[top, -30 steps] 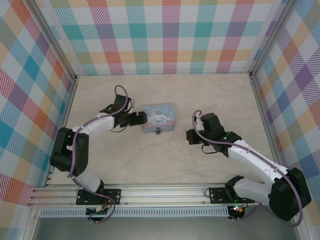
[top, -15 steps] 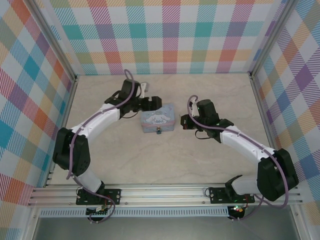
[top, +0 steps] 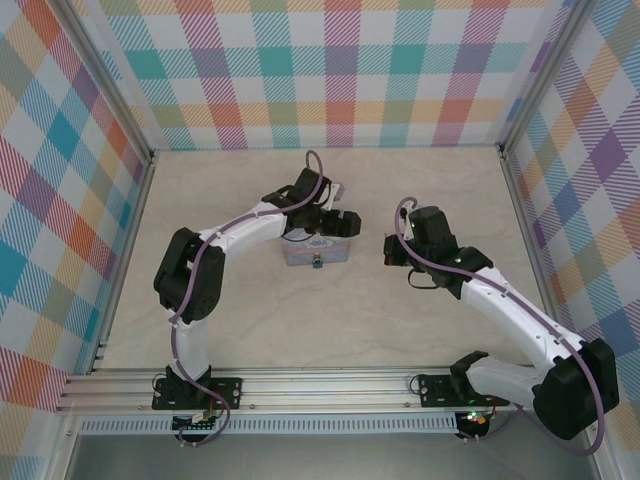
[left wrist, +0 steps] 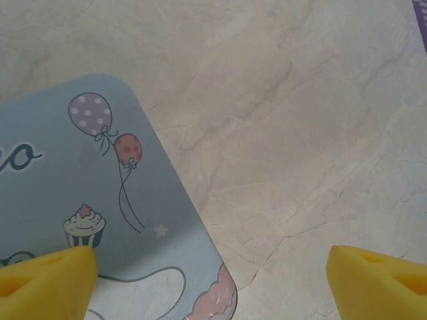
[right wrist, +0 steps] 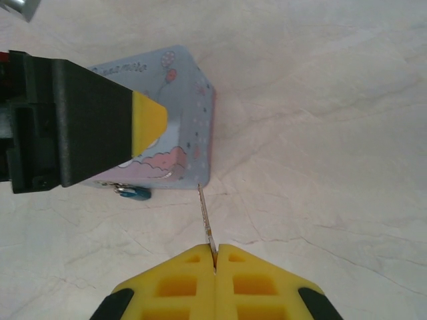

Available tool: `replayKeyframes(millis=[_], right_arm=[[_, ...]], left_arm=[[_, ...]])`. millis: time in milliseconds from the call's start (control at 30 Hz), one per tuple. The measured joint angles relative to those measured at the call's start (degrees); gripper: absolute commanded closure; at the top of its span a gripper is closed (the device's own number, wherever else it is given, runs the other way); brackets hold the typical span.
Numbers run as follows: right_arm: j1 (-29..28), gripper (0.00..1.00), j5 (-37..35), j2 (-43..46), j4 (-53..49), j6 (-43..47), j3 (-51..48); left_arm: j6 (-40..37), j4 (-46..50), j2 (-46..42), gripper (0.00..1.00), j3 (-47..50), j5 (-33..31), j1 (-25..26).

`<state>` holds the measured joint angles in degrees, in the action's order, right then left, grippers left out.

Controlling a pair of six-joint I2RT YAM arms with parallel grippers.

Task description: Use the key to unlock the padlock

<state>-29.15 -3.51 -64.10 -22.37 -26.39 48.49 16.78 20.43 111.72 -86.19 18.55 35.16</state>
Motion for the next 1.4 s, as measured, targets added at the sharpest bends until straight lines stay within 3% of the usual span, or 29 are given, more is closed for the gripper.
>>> replayKeyframes(millis=[400,833,1100,1267,1400], right_arm=[[1.5,0.98,-2.1,0.1,-4.6,0.0,0.0],[1.8,0.98,0.3,-1.2,-3.7,0.1,0.0],[1.8,0.98,10.5,-1.5,5.1,0.2,-3.0],[1.8,0.99,17.2,-5.1,13.2,-0.5,-4.7],[1.0,0.99,20.4,-9.6,18.8,-2.0,-5.0]], left_arm=[[-1.6,-1.2,-1.6,0.13,3.3,0.4,0.6],[-1.8,-0.9,-10.2,0.11,11.4,1.8,1.7],[-3.1,-4.4,-31.6,0.07,25.7,-1.3,0.8],[-3.3,-11.8,-45.0,0.03,41.0,-1.4,-0.3],[-3.4,-19.7,-50.5,0.02,54.1,-0.9,-0.5]])
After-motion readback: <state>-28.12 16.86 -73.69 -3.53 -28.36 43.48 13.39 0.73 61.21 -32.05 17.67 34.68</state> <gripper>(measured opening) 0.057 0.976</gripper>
